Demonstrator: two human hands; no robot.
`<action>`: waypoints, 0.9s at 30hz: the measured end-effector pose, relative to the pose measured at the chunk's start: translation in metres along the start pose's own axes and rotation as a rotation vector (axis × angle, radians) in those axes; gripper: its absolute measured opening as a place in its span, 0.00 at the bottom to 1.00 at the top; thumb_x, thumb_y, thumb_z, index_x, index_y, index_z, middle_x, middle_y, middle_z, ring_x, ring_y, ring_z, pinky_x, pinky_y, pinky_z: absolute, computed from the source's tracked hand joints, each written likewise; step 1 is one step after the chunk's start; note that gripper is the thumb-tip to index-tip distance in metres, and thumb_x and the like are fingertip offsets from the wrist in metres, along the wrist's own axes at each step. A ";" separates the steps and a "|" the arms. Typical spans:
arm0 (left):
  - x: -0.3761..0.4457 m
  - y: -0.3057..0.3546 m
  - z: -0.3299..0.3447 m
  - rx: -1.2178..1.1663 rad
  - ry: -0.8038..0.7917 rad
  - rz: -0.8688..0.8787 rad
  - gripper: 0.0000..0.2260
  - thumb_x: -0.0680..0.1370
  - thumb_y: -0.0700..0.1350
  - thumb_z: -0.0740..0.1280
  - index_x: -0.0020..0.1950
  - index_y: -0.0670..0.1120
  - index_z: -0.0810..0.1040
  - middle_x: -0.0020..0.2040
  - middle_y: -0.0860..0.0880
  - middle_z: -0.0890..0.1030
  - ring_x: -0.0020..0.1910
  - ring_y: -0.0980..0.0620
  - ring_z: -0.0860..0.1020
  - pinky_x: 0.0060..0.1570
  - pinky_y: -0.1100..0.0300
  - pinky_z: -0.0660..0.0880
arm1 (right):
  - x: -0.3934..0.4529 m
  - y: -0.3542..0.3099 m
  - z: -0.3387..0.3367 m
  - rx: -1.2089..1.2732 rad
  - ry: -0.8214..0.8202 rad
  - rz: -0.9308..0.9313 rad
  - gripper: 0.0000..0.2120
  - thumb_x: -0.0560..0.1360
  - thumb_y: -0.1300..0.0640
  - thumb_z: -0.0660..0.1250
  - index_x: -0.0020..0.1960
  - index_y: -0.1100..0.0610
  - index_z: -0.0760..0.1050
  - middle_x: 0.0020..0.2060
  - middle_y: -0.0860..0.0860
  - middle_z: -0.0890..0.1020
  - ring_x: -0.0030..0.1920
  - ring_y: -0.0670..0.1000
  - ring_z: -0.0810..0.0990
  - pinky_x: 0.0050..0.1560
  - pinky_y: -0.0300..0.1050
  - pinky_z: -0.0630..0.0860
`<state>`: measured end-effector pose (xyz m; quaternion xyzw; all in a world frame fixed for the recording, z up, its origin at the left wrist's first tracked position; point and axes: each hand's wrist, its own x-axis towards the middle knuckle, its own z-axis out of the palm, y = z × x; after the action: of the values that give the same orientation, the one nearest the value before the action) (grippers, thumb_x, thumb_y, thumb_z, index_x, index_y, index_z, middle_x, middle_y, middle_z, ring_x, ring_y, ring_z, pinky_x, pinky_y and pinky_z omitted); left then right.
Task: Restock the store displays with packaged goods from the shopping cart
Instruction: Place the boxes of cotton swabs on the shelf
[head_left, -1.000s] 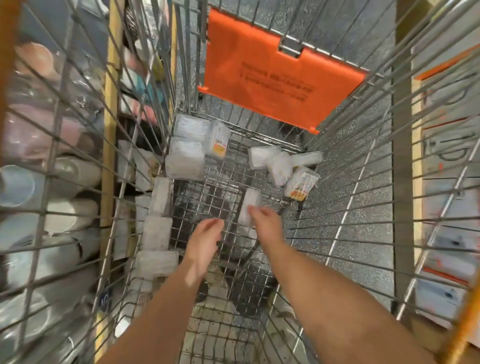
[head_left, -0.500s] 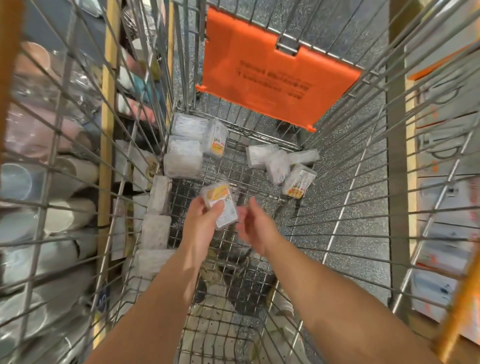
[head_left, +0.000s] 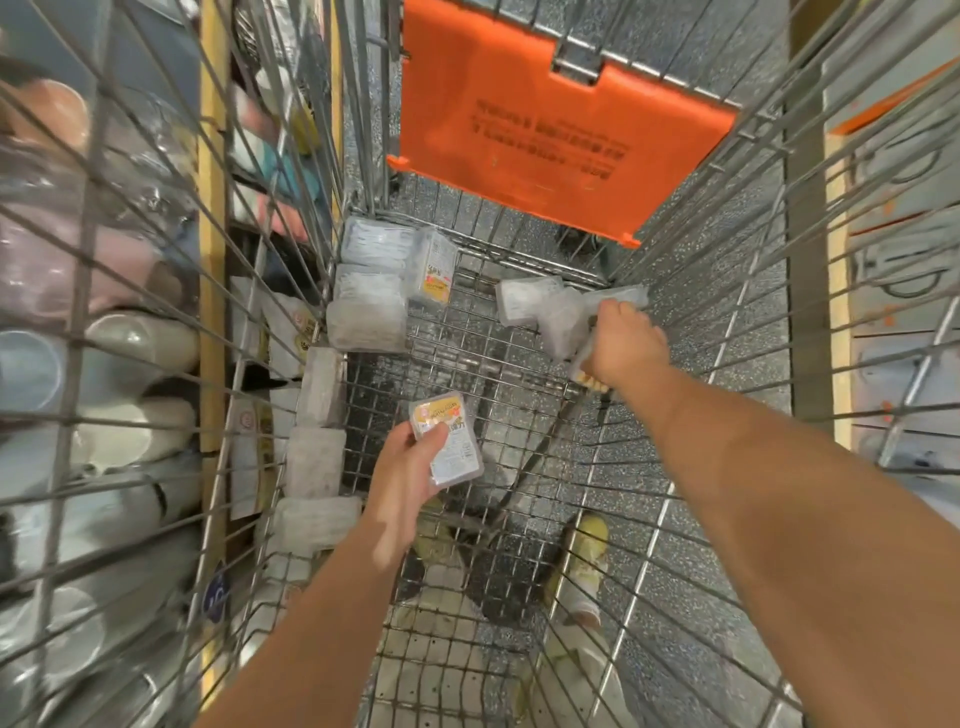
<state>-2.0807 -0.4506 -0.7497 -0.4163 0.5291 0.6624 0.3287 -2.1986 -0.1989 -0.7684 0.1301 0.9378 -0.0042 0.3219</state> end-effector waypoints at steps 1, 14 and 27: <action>-0.001 0.000 -0.001 -0.002 0.009 -0.015 0.09 0.82 0.46 0.64 0.61 0.47 0.75 0.55 0.46 0.83 0.54 0.46 0.82 0.56 0.48 0.78 | 0.002 0.002 -0.002 -0.041 -0.008 -0.021 0.30 0.70 0.57 0.75 0.68 0.58 0.66 0.63 0.57 0.74 0.64 0.59 0.72 0.63 0.56 0.70; -0.006 0.006 -0.014 -0.262 0.130 0.035 0.15 0.84 0.45 0.59 0.70 0.43 0.67 0.64 0.42 0.77 0.55 0.49 0.80 0.45 0.52 0.80 | -0.043 -0.043 -0.001 1.118 -0.640 0.083 0.18 0.77 0.52 0.70 0.63 0.59 0.75 0.50 0.55 0.84 0.40 0.50 0.82 0.43 0.44 0.81; 0.008 0.027 -0.002 -0.103 0.164 0.124 0.27 0.78 0.55 0.69 0.72 0.44 0.67 0.61 0.43 0.80 0.54 0.46 0.83 0.47 0.56 0.82 | -0.083 -0.104 0.057 1.315 -0.685 -0.033 0.18 0.79 0.42 0.64 0.58 0.55 0.80 0.36 0.47 0.76 0.33 0.45 0.71 0.32 0.36 0.72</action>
<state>-2.1076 -0.4585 -0.7456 -0.4517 0.5441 0.6717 0.2209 -2.1268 -0.3248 -0.7715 0.2734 0.5904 -0.6101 0.4521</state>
